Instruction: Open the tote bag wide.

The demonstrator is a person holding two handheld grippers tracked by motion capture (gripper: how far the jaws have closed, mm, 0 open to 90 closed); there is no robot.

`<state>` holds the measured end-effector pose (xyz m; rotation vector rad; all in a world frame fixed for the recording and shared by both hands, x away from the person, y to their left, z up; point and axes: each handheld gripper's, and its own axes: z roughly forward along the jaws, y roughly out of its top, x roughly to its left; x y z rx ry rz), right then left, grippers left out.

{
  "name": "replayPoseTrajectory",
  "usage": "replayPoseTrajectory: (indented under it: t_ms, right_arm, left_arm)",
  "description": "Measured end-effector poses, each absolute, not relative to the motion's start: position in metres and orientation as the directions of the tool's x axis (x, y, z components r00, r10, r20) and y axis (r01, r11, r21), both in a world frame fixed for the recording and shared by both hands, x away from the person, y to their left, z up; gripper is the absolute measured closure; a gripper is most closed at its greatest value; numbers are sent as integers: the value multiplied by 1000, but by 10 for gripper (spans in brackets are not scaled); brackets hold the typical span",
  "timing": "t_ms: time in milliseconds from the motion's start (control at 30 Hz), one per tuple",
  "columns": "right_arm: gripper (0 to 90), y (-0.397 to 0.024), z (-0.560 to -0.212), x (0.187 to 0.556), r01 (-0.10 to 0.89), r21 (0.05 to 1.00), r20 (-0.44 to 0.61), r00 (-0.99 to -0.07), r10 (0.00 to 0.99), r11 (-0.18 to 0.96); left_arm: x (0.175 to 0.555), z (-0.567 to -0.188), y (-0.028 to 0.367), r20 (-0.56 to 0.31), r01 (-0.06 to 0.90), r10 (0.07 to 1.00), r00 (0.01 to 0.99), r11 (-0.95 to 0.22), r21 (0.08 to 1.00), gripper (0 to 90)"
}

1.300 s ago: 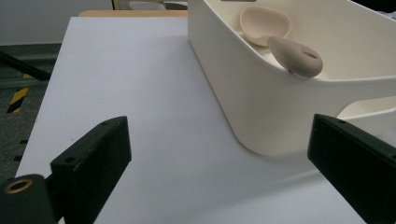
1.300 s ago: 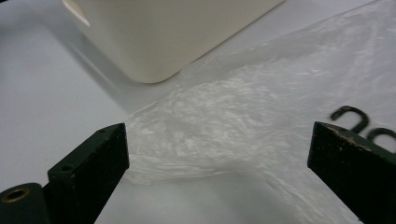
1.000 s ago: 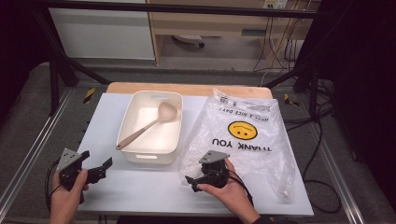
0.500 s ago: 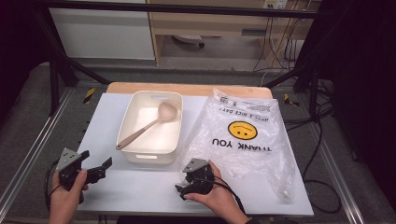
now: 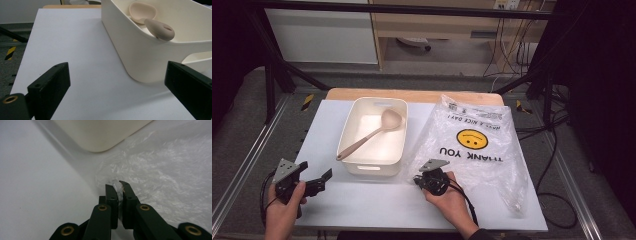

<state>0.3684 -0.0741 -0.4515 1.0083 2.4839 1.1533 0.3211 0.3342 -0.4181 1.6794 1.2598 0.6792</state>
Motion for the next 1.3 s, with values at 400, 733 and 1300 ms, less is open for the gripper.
replayPoseTrajectory:
  t_ms: [400, 733, 1300]
  right_arm:
    - [874, -96, -410, 382, 464, 838, 121, -672, 730, 288]
    - [874, -107, -367, 410, 435, 882, 147, -622, 769, 183]
    - [873, -39, -327, 456, 416, 885, 115, -629, 769, 208]
  left_arm:
    - [321, -419, 336, -89, 450, 943, 320, -69, 890, 61]
    - [322, -420, 335, -82, 451, 942, 324, -78, 889, 61]
    - [323, -420, 333, -83, 452, 938, 335, -83, 888, 62]
